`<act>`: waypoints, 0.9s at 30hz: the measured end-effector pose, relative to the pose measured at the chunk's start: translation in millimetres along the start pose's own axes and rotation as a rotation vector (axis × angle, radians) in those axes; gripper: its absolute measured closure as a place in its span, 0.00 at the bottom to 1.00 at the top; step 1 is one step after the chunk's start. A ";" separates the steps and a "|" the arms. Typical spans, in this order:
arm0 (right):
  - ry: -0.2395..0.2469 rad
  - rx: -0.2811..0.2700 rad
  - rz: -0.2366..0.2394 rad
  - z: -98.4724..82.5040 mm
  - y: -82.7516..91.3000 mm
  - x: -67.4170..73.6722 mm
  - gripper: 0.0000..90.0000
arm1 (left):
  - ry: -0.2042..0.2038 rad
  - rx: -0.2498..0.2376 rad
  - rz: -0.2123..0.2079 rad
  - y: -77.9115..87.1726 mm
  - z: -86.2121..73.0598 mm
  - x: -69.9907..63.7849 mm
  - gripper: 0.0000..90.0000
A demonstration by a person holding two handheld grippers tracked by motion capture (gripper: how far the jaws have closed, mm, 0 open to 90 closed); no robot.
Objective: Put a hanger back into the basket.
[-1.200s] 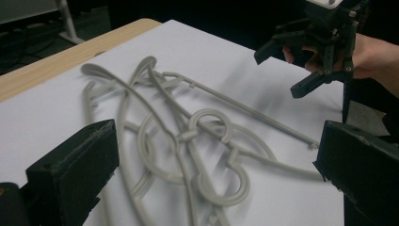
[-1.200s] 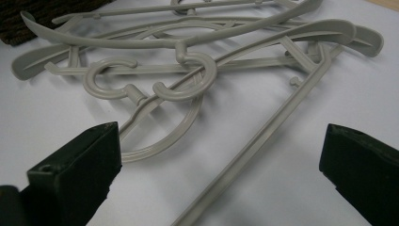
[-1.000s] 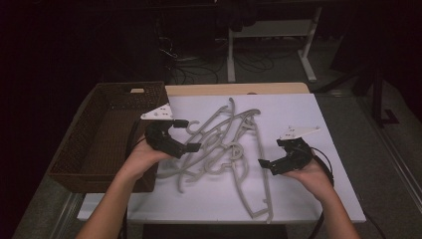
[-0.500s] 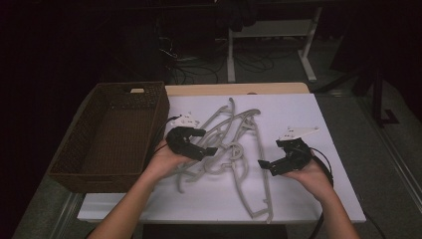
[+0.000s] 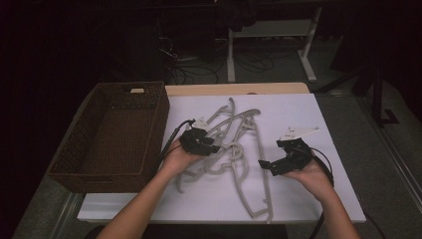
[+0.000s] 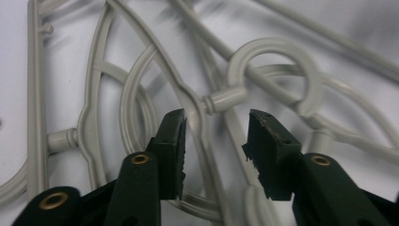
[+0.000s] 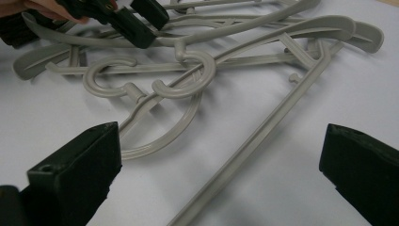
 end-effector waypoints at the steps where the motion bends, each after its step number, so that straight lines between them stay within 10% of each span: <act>1: 0.000 0.000 0.001 0.0 -0.1 0.3 0.00 | 0.000 0.000 0.000 0.0 0.0 0.0 0.67; 8: 0.002 0.001 0.002 -0.4 -0.5 0.5 0.00 | -0.001 0.085 0.024 -17.1 -6.1 3.9 0.83; 16: 0.005 -0.002 0.003 0.0 0.1 0.7 0.00 | 0.049 0.061 0.053 -11.9 2.2 2.7 0.87; 27: -0.001 -0.012 0.004 0.8 2.1 -0.2 0.00 | -0.014 0.027 0.059 -4.3 32.5 -30.1 0.89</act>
Point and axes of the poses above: each handheld gripper's, and its own axes: y roughly backward along the jaws, z roughly out of its top, x roughly to its left, the point moved 10 cm from there along -y, roughly forward along the jaws, and after that the axes turned 4 degrees about x, right-handed, at the moved point
